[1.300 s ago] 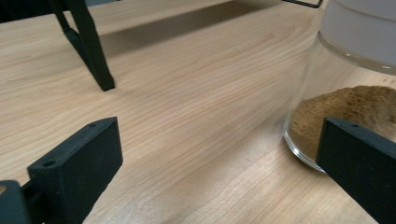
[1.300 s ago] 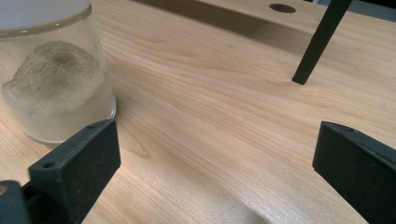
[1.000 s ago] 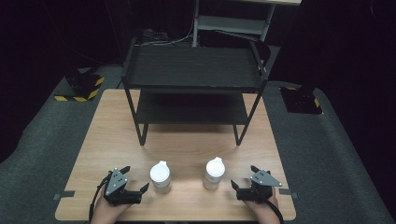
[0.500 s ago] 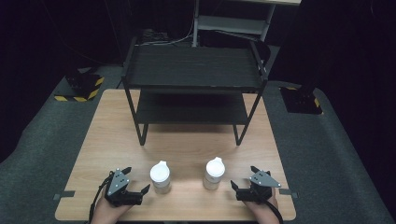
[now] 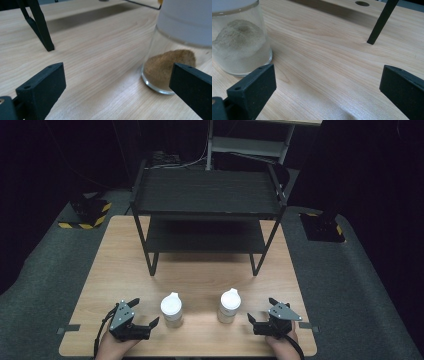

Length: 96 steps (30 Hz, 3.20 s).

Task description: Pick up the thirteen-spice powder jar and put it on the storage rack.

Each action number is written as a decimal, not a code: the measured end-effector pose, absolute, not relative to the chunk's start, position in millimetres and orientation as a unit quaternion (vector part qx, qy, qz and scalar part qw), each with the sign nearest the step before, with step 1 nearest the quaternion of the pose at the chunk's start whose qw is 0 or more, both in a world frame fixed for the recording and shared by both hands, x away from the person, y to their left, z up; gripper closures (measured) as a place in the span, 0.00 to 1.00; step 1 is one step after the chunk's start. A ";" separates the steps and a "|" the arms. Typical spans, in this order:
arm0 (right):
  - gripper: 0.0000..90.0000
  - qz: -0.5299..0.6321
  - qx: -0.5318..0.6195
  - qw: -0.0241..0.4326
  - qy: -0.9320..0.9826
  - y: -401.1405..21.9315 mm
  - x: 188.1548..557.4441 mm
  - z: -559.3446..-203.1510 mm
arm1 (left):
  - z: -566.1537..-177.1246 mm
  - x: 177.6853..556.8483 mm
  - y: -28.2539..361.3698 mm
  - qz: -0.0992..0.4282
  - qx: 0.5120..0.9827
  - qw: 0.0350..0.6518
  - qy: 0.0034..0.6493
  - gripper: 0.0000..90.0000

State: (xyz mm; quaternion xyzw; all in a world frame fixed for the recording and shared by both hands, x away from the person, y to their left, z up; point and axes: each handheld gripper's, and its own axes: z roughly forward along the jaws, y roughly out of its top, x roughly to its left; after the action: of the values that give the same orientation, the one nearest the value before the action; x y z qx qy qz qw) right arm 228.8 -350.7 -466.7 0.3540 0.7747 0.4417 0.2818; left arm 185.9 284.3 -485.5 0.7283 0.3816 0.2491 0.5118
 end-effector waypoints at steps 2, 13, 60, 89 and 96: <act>0.00 0.439 0.356 0.281 0.775 -349.8 229.1 -466.1 | -485.1 185.1 285.7 0.248 0.725 0.517 0.382 0.01; 0.00 0.437 0.360 0.271 0.778 -350.9 233.2 -463.9 | -480.0 171.4 294.7 0.261 0.700 0.561 0.356 0.01; 0.00 0.435 0.354 0.275 0.781 -350.1 232.5 -464.2 | -477.7 174.7 240.5 0.267 0.709 0.582 0.296 0.02; 0.00 0.434 0.349 0.274 0.784 -350.2 233.1 -463.9 | -496.7 188.5 234.8 0.259 0.722 0.569 0.296 0.33; 0.00 0.435 0.348 0.273 0.784 -350.4 233.1 -463.9 | -498.3 187.9 234.0 0.258 0.718 0.573 0.301 0.33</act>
State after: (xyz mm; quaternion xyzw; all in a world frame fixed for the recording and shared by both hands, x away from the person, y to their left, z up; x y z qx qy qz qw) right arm 233.1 -350.4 -463.9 0.3480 0.7843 0.4347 0.2735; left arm 187.9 234.0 -498.3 0.7176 0.3005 0.2582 0.5728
